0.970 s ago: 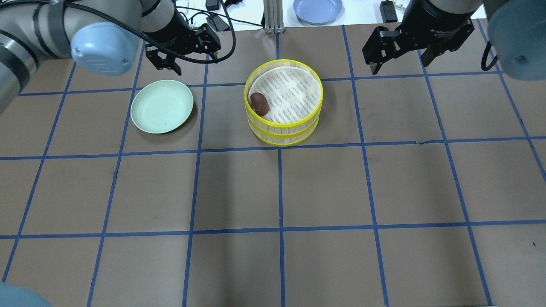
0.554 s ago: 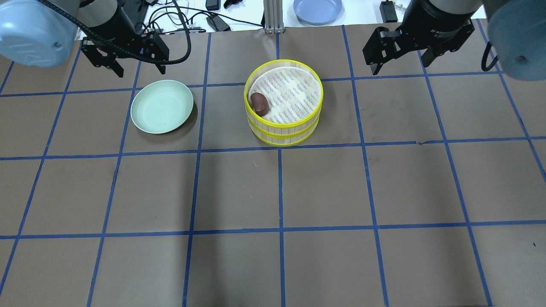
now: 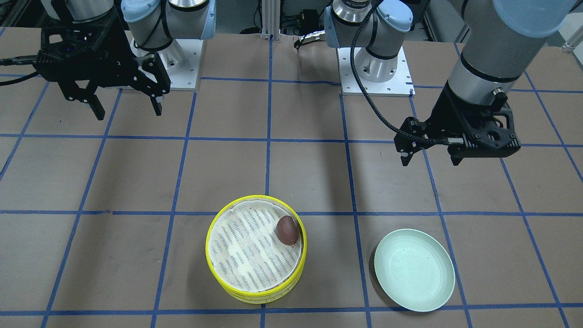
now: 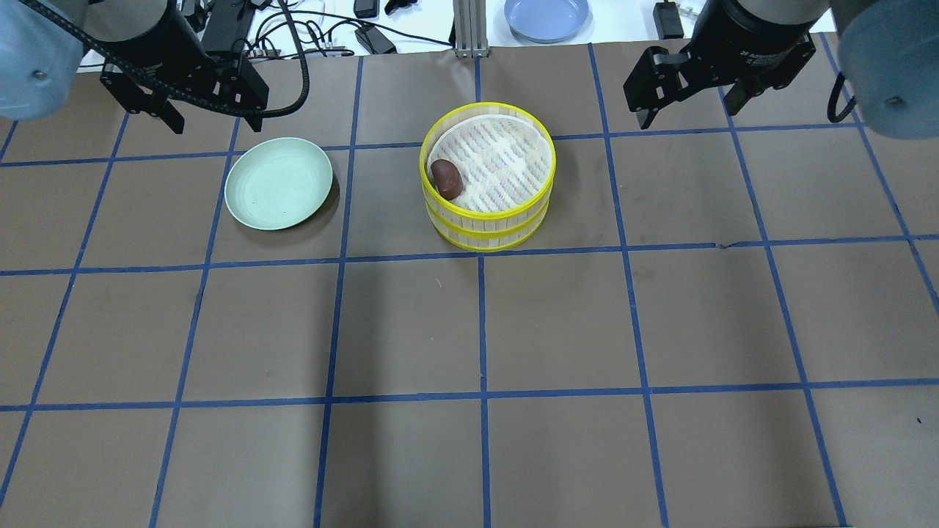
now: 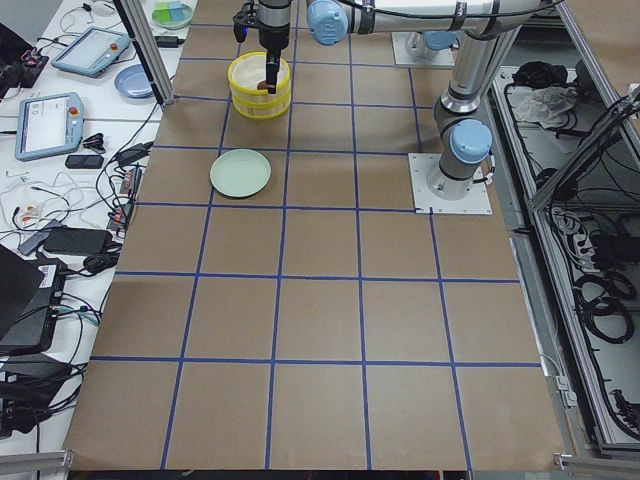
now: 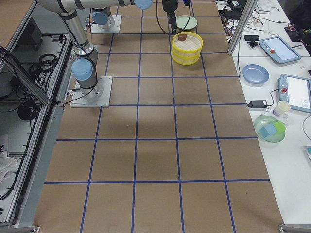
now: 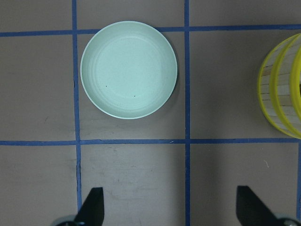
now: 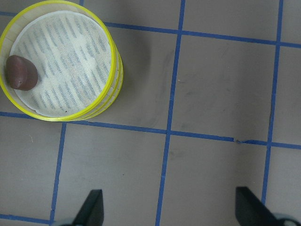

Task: Stack buns with steamer

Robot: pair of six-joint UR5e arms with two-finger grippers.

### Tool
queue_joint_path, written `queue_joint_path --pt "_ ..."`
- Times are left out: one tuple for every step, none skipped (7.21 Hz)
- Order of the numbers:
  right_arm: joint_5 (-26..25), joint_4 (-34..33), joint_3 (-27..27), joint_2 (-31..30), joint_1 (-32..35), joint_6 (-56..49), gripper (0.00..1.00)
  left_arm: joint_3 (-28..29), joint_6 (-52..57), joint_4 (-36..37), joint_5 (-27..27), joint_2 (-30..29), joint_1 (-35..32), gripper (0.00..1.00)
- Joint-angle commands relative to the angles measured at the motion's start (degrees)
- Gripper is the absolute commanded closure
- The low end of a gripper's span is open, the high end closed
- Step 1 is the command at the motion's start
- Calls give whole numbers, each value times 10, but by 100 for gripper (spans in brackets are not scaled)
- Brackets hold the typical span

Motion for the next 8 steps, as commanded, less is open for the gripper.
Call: queue_joint_path --pt "0 0 0 1 0 0 0 -2 -5 -10 -1 8 -1 0" --pt "1 0 0 1 0 0 0 -2 -6 -14 -1 14 -1 0" --pt "1 0 0 1 0 2 0 -3 -9 -31 3 20 -1 0" --pt "0 0 0 1 0 2 0 -4 -9 -32 1 23 -2 0" --pt "0 0 0 0 -1 0 0 -5 -9 -32 -1 26 -1 0" --pt "0 0 0 0 -1 0 0 -6 -10 -33 -1 26 -1 0" --pt "0 0 0 1 -1 0 0 -9 -11 -36 -1 26 -1 0" --pt "0 0 0 1 -1 2 0 -9 -11 -36 -1 26 -1 0"
